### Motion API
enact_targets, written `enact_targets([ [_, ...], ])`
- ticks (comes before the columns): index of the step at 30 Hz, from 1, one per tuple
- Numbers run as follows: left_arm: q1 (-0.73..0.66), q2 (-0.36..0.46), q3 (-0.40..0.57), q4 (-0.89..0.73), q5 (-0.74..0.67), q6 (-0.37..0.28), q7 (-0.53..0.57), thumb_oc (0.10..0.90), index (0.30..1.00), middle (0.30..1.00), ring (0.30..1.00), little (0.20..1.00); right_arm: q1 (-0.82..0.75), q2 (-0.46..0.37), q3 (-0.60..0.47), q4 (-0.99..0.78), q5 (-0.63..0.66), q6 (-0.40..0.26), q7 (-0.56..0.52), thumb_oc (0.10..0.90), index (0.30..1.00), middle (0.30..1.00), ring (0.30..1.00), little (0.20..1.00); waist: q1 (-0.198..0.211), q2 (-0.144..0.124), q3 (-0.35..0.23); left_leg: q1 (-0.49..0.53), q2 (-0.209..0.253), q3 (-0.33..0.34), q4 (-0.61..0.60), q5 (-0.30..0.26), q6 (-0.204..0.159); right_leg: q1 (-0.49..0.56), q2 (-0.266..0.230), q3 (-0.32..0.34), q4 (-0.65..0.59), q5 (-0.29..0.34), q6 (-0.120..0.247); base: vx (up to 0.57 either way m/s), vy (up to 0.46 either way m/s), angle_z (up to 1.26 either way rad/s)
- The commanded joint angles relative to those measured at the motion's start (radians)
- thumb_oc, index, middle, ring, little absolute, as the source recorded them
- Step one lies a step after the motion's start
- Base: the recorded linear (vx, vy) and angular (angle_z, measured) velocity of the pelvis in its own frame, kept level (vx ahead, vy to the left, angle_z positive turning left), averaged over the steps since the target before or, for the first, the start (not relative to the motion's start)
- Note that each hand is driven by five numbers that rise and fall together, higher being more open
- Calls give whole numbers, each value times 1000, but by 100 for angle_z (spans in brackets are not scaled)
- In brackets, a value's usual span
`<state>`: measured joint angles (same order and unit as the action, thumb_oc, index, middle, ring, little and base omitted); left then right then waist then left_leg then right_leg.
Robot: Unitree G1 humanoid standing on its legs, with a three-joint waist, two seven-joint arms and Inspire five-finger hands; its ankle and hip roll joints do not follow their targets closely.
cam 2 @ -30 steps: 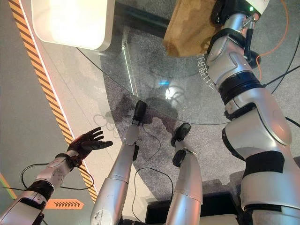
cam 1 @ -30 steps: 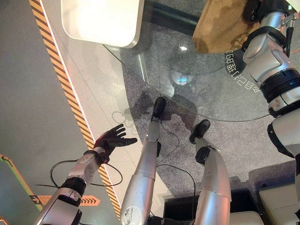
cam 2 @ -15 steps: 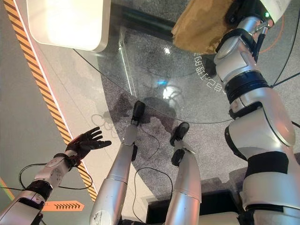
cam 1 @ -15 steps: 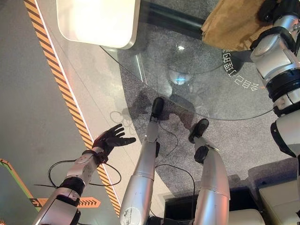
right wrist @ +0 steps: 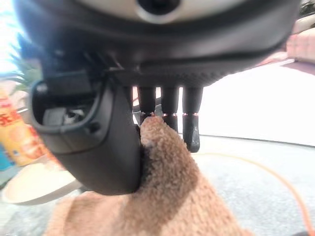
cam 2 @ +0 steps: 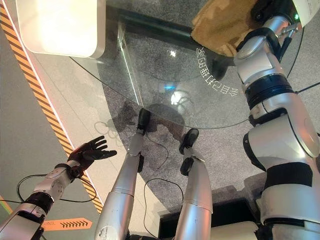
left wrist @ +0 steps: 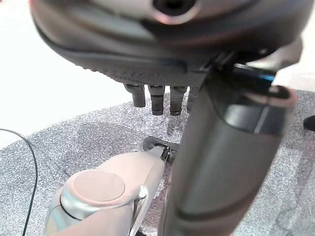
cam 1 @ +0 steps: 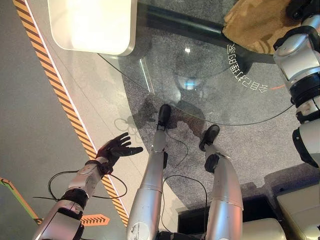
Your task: Wipe the table with a cloth and put it in the basket.
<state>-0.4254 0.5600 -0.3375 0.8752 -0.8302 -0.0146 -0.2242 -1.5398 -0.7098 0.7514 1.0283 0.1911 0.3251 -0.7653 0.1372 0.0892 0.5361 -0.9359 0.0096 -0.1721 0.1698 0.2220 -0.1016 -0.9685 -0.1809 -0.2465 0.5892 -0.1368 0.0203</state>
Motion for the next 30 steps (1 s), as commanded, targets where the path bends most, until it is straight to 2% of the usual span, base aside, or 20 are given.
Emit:
enact_targets([
  [1, 25, 1, 18, 60, -3, -9, -10, 800, 900, 900, 900, 900, -91, -76, 85, -82, -122, -65, -1, 100, 300, 300, 300, 200, 49, -17, -16, 46, -36, 112, 124, -179, 80, 95, 41, 18, -259, 158, 47, -5, -11, -5],
  [10, 34, -39, 10, 62, 32, -31, -13, 800, 900, 900, 900, 900, -78, 55, 131, -194, -277, -89, 176, 100, 300, 300, 300, 200, 77, -5, -16, 57, -42, 110, 103, -166, 78, 108, 35, 0, -262, 149, 42, -3, 0, -3],
  [14, 35, -56, 6, 61, 44, -38, -7, 800, 900, 900, 900, 900, -59, 114, 138, -248, -322, -76, 230, 100, 300, 300, 300, 200, 88, 0, -16, 54, -45, 107, 104, -163, 77, 109, 32, -7, -258, 142, 40, 0, 0, 0],
  [20, 28, -66, 7, 62, 57, -38, -8, 800, 900, 900, 900, 900, -29, 184, 137, -302, -356, -89, 289, 100, 300, 300, 300, 200, 100, 4, -16, 55, -48, 106, 98, -156, 76, 115, 29, -17, -260, 139, 39, 0, 0, 0],
  [30, 33, -85, 8, 63, 81, -45, 1, 800, 900, 900, 900, 900, 19, 252, 114, -410, -391, -121, 353, 100, 300, 300, 300, 200, 107, 5, -16, 49, -51, 102, 99, -152, 78, 109, 28, -21, -256, 142, 41, 0, 0, 0],
])
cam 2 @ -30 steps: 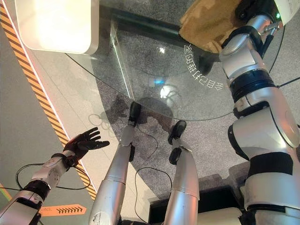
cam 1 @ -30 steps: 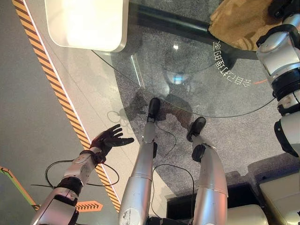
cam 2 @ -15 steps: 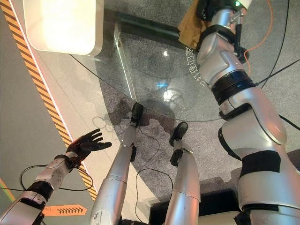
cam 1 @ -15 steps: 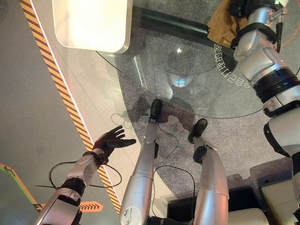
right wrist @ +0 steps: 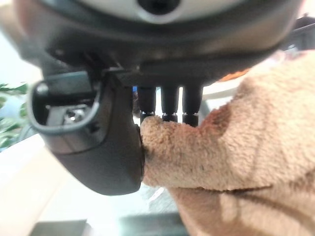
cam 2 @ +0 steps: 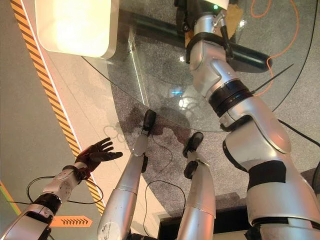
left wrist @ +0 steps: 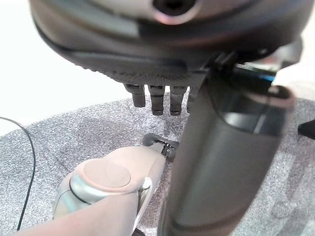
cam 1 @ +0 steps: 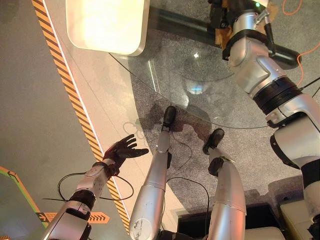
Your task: Wipe the table with a cloth and put it in the basket.
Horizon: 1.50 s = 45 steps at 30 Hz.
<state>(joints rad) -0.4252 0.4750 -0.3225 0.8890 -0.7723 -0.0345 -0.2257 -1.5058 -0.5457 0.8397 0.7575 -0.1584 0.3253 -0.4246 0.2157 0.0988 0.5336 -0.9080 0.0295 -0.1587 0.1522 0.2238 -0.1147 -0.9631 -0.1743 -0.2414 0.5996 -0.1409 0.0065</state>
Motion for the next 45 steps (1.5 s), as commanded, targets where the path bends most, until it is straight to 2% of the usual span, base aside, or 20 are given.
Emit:
enact_targets([
  [1, 34, 0, -6, 48, 24, -26, 2, 800, 900, 900, 900, 900, -11, 94, 22, -153, -46, -125, 22, 100, 300, 300, 300, 200, 28, -4, -14, 21, -71, 88, 116, -153, 91, 104, 23, -25, -267, 146, 55, 0, 0, 0],
  [12, 28, -18, 14, 51, 38, -14, 17, 800, 900, 900, 900, 900, 60, 149, -21, -376, -91, -127, 142, 100, 300, 300, 300, 200, 15, -8, -14, 19, -73, 92, 125, -147, 93, 97, 28, -10, -257, 147, 56, 0, 0, 0],
  [17, 32, -26, 19, 50, 45, -13, 25, 800, 900, 900, 900, 900, 85, 160, -32, -419, -103, -141, 173, 100, 300, 300, 300, 200, 12, -11, -14, 17, -72, 93, 128, -147, 95, 95, 30, -9, -252, 147, 55, 0, 0, 0],
  [24, 21, -21, 29, 55, 45, -6, 26, 800, 900, 900, 900, 900, 103, 164, -35, -454, -117, -126, 183, 100, 300, 300, 300, 200, 6, -15, -14, 15, -68, 96, 133, -145, 94, 92, 31, -5, -250, 148, 55, 0, 0, 0],
  [29, 10, -19, 30, 54, 24, -35, 51, 800, 900, 900, 900, 900, 98, 149, -42, -397, -101, -103, 102, 100, 300, 300, 300, 200, 2, -14, -14, 19, -68, 98, 129, -144, 94, 93, 33, 0, -252, 153, 56, 0, 0, 0],
  [36, 12, -10, 41, 21, -17, -93, 96, 800, 900, 900, 900, 900, 69, 82, -71, -249, -49, -116, -55, 100, 300, 300, 300, 200, 2, -13, -14, 25, -66, 98, 127, -148, 92, 98, 29, 1, -255, 159, 60, 0, 0, 0],
  [40, 20, -6, 58, -20, -62, -166, 149, 800, 900, 900, 900, 900, 63, 17, -115, -149, 50, -137, -188, 100, 300, 300, 300, 200, -2, -15, -14, 35, -64, 98, 119, -152, 92, 107, 29, 2, -260, 160, 62, 0, 0, 0],
  [45, 24, 8, 86, -86, -102, -236, 216, 800, 900, 900, 900, 900, 93, -64, -186, -113, 142, -167, -273, 100, 300, 300, 300, 200, -14, -21, -14, 44, -63, 100, 108, -154, 93, 111, 31, 4, -268, 166, 67, -6, -4, 0],
])
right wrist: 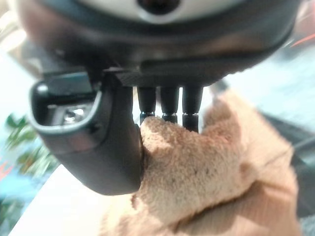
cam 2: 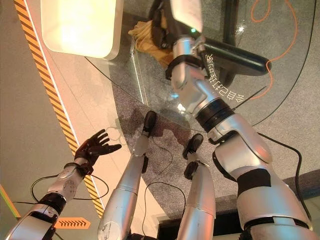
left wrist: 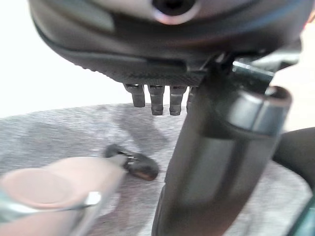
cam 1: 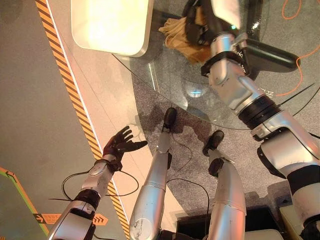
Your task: Wipe the table with a cloth and put it in the basket.
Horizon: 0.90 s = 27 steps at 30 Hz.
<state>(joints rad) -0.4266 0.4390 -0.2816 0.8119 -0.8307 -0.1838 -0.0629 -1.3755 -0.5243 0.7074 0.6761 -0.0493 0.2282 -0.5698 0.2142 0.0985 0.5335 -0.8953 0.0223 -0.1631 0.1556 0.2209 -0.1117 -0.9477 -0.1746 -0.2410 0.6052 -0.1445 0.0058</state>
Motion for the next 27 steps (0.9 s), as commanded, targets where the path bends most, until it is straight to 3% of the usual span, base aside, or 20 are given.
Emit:
enact_targets([
  [1, 26, 45, 46, -12, -46, -90, 57, 800, 900, 900, 900, 900, -35, -89, -57, -31, 37, -72, -131, 100, 300, 300, 300, 200, -13, -21, -14, 32, -55, 104, 104, -151, 91, 96, 31, 4, -274, 170, 68, 0, 0, 0],
  [12, -42, 74, 168, -19, -117, -186, 273, 800, 900, 900, 900, 900, 67, -150, -149, -79, 102, -144, -184, 100, 300, 300, 300, 200, -54, -23, -14, 79, -50, 125, 85, -158, 89, 114, 37, 33, -266, 153, 65, -22, 20, -1],
  [17, -129, 110, 241, -18, -70, -238, 465, 800, 900, 900, 900, 900, 113, -151, -197, -118, 104, -185, -195, 100, 300, 300, 300, 200, -74, -32, -14, 80, -51, 138, 93, -142, 92, 117, 33, 33, -273, 171, 55, -64, 21, -5],
  [19, -140, 120, 258, -12, -57, -256, 509, 800, 900, 900, 900, 900, 129, -147, -203, -128, 103, -196, -194, 100, 300, 300, 300, 200, -78, -37, -14, 107, -49, 133, 100, -170, 85, 142, 36, 48, -265, 145, 64, 7, -7, -4],
  [20, -158, 127, 272, -15, -47, -273, 542, 800, 900, 900, 900, 900, 129, -147, -210, -146, 100, -194, -197, 100, 300, 300, 300, 200, -82, -40, -14, 85, -49, 139, 97, -144, 90, 123, 34, 38, -275, 171, 55, -91, 9, -3],
  [27, -230, 170, 322, -79, 49, -369, 746, 800, 900, 900, 900, 900, 186, -137, -243, -246, 78, -193, -190, 100, 300, 300, 300, 200, -97, -69, -14, 103, -43, 136, 89, -146, 86, 145, 49, 50, -287, 175, 56, -33, -19, -4],
])
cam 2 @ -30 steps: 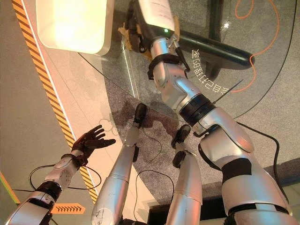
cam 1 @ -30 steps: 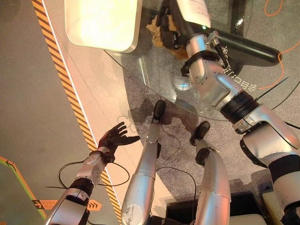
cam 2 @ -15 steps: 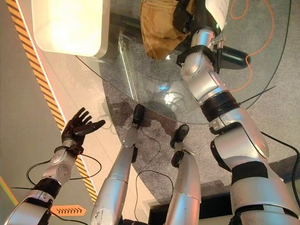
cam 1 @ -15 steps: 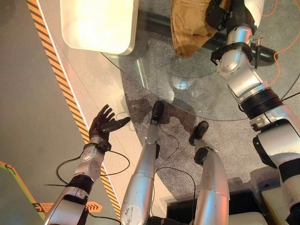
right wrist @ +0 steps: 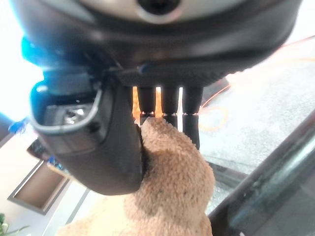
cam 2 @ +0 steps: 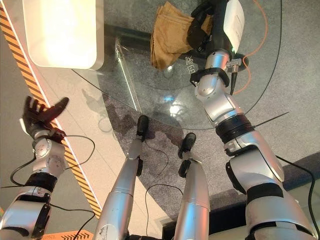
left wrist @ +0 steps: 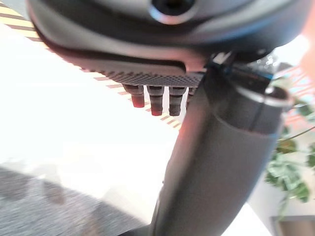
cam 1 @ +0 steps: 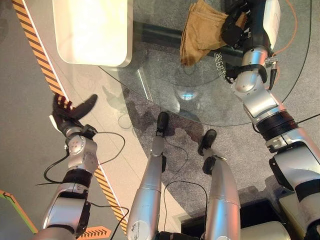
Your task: Wipe the table with a cloth and put it in the basket.
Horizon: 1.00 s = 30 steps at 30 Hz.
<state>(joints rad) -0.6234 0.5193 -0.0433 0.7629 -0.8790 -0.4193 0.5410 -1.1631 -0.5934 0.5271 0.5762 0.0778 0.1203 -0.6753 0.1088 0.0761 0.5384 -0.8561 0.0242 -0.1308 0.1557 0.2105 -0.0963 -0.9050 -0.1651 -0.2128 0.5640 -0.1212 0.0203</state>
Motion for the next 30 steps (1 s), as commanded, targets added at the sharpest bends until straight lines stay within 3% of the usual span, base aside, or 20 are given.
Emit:
enact_targets([
  [1, -38, 97, 89, -41, 121, -145, 173, 800, 900, 900, 900, 900, -16, -67, -68, -155, -52, -91, -83, 100, 300, 300, 300, 200, 8, -50, -18, 69, -47, 101, 88, -136, 71, 107, 41, 23, -247, 153, 42, -25, -40, -3],
  [7, -55, 123, 122, -119, 222, -177, 279, 800, 900, 900, 900, 900, 34, -54, -100, -212, -86, -109, -79, 100, 300, 300, 300, 200, 11, -64, -18, 88, -47, 99, 91, -143, 71, 133, 43, 24, -254, 152, 44, 0, 0, 0],
  [17, -53, 116, 135, -260, 391, -188, 333, 800, 900, 900, 900, 900, 73, -40, -153, -285, -113, -97, -55, 100, 300, 300, 300, 200, 20, -77, -18, 96, -50, 93, 100, -153, 73, 156, 41, 20, -257, 150, 49, -1, -7, 0],
  [24, -46, 117, 113, -381, 456, -182, 253, 800, 900, 900, 900, 900, 99, -37, -185, -338, -130, -111, -35, 100, 300, 300, 300, 200, 24, -83, -18, 99, -51, 91, 109, -157, 73, 164, 40, 15, -248, 147, 51, 0, 0, 0],
  [26, -42, 120, 93, -460, 441, -159, 149, 800, 900, 900, 900, 900, 109, -32, -202, -381, -144, -119, -12, 100, 300, 300, 300, 200, 24, -84, -18, 95, -52, 92, 118, -159, 75, 164, 40, 12, -238, 144, 51, 0, 0, 0],
  [30, -37, 125, 75, -515, 428, -135, 49, 800, 900, 900, 900, 900, 120, -32, -223, -424, -150, -129, 17, 100, 300, 300, 300, 200, 23, -85, -18, 99, -53, 93, 122, -160, 75, 168, 39, 12, -233, 143, 52, 0, 0, 0],
])
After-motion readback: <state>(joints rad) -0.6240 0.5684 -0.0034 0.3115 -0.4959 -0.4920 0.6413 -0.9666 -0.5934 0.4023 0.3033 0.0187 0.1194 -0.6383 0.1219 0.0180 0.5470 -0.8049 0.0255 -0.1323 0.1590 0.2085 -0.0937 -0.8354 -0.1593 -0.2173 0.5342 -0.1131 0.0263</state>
